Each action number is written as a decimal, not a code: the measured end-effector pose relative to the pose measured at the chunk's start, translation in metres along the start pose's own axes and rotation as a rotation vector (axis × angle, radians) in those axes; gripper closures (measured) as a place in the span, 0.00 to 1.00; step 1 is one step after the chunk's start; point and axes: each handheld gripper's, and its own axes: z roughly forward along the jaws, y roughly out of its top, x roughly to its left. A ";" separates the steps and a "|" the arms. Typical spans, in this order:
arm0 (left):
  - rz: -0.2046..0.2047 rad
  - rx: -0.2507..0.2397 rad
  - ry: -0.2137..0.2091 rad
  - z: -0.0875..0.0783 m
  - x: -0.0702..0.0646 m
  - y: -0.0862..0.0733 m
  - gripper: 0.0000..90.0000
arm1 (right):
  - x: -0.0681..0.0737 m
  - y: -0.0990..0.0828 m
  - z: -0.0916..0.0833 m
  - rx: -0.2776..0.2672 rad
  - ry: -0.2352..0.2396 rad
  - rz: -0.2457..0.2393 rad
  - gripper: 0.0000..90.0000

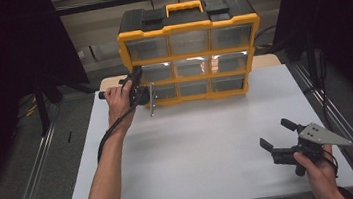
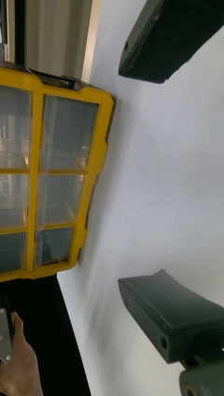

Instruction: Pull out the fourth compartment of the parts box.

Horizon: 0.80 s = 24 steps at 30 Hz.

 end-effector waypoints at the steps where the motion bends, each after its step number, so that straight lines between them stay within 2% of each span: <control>1: 0.001 -0.001 0.000 0.000 0.000 0.000 0.88 | 0.000 0.000 0.000 -0.005 -0.003 -0.002 0.01; 5: 0.001 0.004 0.003 -0.001 0.001 0.001 0.89 | 0.000 0.000 0.000 -0.002 -0.001 0.003 0.01; 7: -0.018 0.010 0.007 -0.002 0.001 0.001 0.89 | 0.000 0.000 0.000 -0.001 -0.002 0.001 0.01; 9: -0.013 0.006 0.006 -0.002 0.002 0.002 0.88 | 0.001 0.000 0.000 -0.005 -0.002 -0.003 0.01; 10: -0.022 -0.004 0.012 -0.002 0.001 0.002 0.88 | 0.001 0.000 0.000 -0.005 -0.002 -0.003 0.01; 13: -0.042 0.005 0.011 -0.003 0.001 0.002 0.88 | 0.000 0.000 0.000 -0.005 -0.011 0.002 0.01; 16: -0.033 -0.003 0.021 -0.003 0.001 0.002 0.88 | -0.001 0.000 0.000 -0.002 -0.010 0.007 0.01; 18: -0.011 0.014 0.008 -0.004 0.001 0.002 0.88 | -0.001 0.000 -0.001 -0.002 -0.010 0.009 0.01; 20: -0.009 0.014 0.010 -0.004 0.001 0.002 0.89 | -0.001 0.000 -0.001 -0.002 -0.011 0.007 0.01; 21: -0.023 0.012 0.010 -0.004 0.001 0.002 0.88 | -0.001 0.000 -0.001 -0.002 -0.010 0.008 0.01; 23: -0.019 0.011 0.018 -0.004 0.001 0.003 0.88 | -0.001 0.000 -0.001 -0.005 -0.012 0.006 0.01; 24: -0.035 0.009 0.013 -0.004 0.000 0.002 0.88 | -0.001 0.000 -0.001 -0.005 -0.012 0.006 0.01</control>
